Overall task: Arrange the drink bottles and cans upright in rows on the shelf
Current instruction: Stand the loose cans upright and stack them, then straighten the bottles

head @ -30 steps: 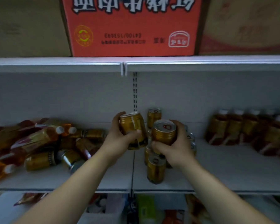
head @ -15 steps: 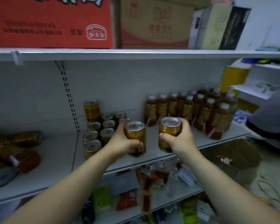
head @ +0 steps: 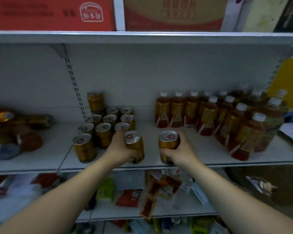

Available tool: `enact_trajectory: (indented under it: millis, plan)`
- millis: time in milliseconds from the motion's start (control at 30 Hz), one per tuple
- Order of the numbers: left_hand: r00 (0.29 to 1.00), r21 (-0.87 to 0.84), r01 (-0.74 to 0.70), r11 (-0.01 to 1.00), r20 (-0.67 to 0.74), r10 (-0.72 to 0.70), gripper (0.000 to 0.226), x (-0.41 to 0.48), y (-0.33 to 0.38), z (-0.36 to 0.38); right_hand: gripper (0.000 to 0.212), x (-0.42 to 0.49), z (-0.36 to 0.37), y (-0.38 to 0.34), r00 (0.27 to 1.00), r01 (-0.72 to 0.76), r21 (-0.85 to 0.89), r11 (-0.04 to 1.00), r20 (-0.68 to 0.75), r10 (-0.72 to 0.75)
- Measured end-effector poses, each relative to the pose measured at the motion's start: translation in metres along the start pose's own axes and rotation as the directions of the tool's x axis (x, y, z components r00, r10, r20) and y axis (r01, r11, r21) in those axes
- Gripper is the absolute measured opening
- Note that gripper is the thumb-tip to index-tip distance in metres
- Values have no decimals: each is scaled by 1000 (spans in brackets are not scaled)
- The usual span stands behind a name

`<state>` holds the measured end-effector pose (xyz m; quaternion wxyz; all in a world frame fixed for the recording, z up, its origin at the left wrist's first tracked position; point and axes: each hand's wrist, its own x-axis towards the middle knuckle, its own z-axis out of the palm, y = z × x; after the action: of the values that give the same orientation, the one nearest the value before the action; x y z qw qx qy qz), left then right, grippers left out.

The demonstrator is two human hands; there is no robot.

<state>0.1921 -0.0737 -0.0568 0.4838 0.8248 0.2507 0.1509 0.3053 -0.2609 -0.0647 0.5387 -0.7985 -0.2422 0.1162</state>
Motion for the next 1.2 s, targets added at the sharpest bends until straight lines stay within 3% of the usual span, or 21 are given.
enact_trajectory:
  millis: [133,200,267,467,600,733,833,1033,1200]
  plan:
    - [993,300,-55,952,-83,83,77,-9,-30,-30,46,9,46,3,993,41,-13,999,111,-39]
    - [978,530,-81,844,-122,171,71,-7,-41,-45,51,13,70,0,985,53,-41,998,169,-45]
    - [971,670,-44,741,-145,188,79,-1,-51,-60,66,16,92,-5,974,39,-68,997,224,-23]
    - [989,811,34,584,-111,96,88,20,-78,-86,61,27,134,-13,966,92,4,996,243,-90]
    - [996,843,0,538,-49,75,94,27,-83,-93,84,37,151,-17,960,164,-111,980,247,-132]
    - [996,821,-41,569,-12,89,104,29,-85,-100,101,37,157,-20,967,196,-315,929,218,-130]
    - [993,772,-99,628,35,115,102,33,-86,-109,109,41,155,-26,960,185,-338,923,261,-97]
    - [985,710,-170,684,117,123,100,36,-98,-118,103,48,156,-44,969,113,-395,912,249,-13]
    - [984,653,-157,741,170,58,95,39,-82,-140,86,65,162,-77,964,240,-501,832,224,-143]
